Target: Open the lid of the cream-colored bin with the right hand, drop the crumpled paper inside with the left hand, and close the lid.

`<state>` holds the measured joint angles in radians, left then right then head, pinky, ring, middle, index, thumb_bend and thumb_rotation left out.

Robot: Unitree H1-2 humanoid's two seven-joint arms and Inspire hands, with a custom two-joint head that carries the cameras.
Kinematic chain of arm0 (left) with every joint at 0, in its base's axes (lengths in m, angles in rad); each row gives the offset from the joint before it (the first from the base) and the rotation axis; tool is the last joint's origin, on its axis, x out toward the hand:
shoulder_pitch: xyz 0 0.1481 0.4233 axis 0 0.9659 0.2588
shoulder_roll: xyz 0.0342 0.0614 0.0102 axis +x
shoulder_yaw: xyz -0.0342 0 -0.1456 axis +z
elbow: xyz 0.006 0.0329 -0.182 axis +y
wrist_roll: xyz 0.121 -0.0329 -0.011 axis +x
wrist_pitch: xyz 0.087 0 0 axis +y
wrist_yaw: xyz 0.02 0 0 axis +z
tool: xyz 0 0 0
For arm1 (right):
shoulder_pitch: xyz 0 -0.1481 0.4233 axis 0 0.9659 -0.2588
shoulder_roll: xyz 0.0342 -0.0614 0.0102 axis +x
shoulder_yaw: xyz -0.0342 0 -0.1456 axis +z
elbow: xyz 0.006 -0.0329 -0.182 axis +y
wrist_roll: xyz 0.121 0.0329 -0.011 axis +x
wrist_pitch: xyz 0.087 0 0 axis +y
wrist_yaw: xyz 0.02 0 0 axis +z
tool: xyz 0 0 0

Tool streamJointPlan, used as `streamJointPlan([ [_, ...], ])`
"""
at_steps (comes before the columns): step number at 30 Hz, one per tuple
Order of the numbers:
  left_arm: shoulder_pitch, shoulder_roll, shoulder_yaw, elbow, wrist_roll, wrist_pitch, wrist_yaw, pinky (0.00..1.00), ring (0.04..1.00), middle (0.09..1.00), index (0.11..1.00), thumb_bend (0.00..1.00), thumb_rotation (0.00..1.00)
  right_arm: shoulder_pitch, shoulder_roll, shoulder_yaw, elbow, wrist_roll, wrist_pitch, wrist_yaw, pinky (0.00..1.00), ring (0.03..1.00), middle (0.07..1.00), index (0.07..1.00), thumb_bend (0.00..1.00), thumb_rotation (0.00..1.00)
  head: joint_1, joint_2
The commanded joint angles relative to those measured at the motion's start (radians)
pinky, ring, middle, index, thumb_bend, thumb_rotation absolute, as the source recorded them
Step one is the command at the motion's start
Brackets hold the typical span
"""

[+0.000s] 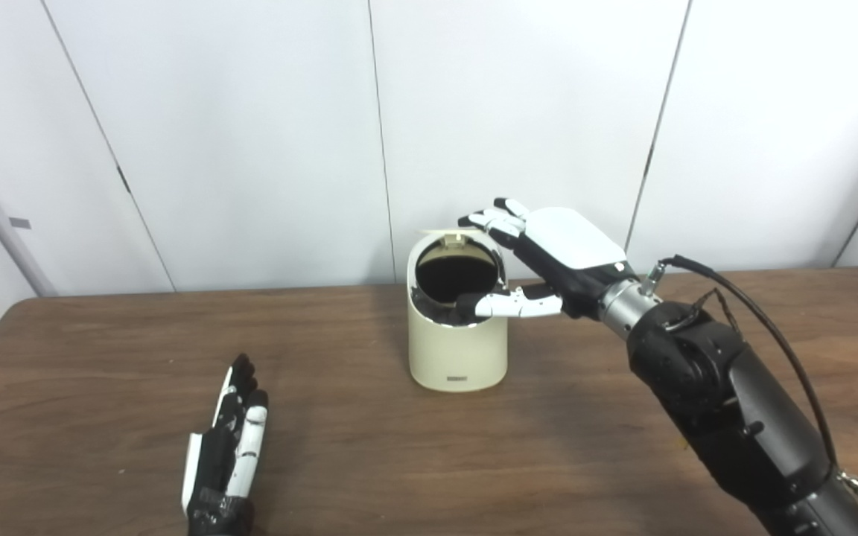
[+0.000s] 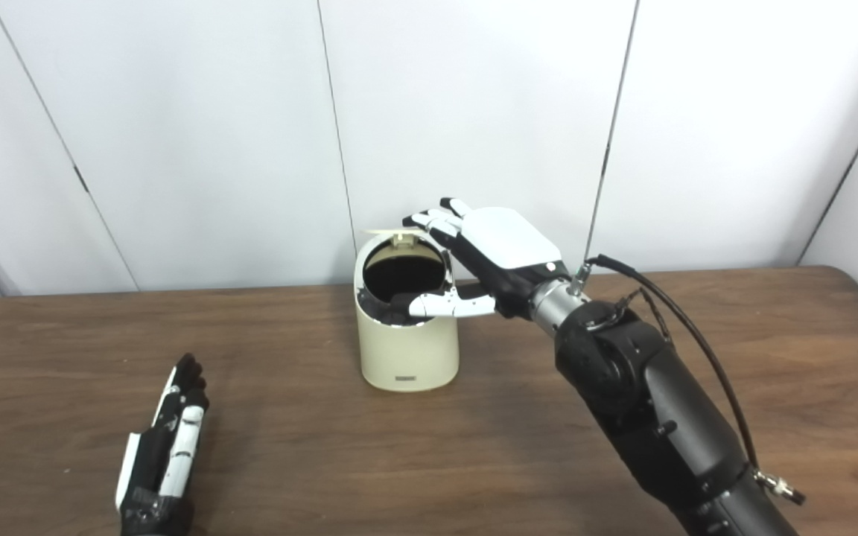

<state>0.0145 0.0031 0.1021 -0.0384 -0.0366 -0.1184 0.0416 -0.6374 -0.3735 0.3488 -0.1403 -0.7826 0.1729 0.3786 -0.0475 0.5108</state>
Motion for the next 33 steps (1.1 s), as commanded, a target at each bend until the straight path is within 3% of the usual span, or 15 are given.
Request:
streamJointPlan([
  [1, 0.038, -0.009, -0.003, 0.043, 0.003, -0.009, 0.008, 1.00, 1.000, 0.990, 1.000, 0.48, 0.74, -0.017, -0.018, -0.001, -0.044, -0.022, -0.024, 0.003, 0.95, 1.000, 0.938, 0.911, 0.58, 0.95, 0.000, 0.001],
  [5, 0.040, -0.010, -0.006, 0.035, 0.005, -0.003, 0.006, 1.00, 1.000, 0.990, 1.000, 0.48, 0.74, 0.005, -0.015, 0.006, -0.056, -0.043, -0.042, 0.004, 1.00, 1.000, 0.940, 0.914, 0.59, 0.93, 0.008, 0.004],
  [11, 0.044, -0.016, -0.010, 0.024, 0.013, 0.004, 0.011, 1.00, 0.994, 0.979, 0.997, 0.48, 0.74, 0.040, -0.005, 0.018, -0.043, -0.087, -0.095, -0.034, 1.00, 1.000, 0.937, 0.908, 0.58, 0.92, 0.024, 0.010],
  [17, 0.042, -0.019, -0.014, 0.024, 0.008, 0.007, 0.006, 1.00, 0.997, 0.985, 1.000, 0.48, 0.74, 0.058, 0.004, 0.031, -0.050, -0.127, -0.120, -0.022, 1.00, 1.000, 0.942, 0.905, 0.57, 0.92, 0.036, 0.023],
  [24, 0.035, -0.019, -0.026, 0.054, 0.029, -0.017, 0.007, 0.99, 0.993, 0.982, 1.000, 0.47, 0.79, 0.080, 0.006, 0.052, -0.055, -0.190, -0.138, -0.031, 1.00, 1.000, 0.952, 0.920, 0.59, 0.99, 0.062, 0.001],
  [33, 0.038, -0.028, -0.020, 0.045, 0.022, -0.005, 0.009, 1.00, 1.000, 0.993, 1.000, 0.48, 0.75, 0.102, 0.018, 0.052, -0.036, -0.242, -0.175, -0.075, 1.00, 1.000, 0.955, 0.923, 0.56, 0.99, 0.054, -0.005],
])
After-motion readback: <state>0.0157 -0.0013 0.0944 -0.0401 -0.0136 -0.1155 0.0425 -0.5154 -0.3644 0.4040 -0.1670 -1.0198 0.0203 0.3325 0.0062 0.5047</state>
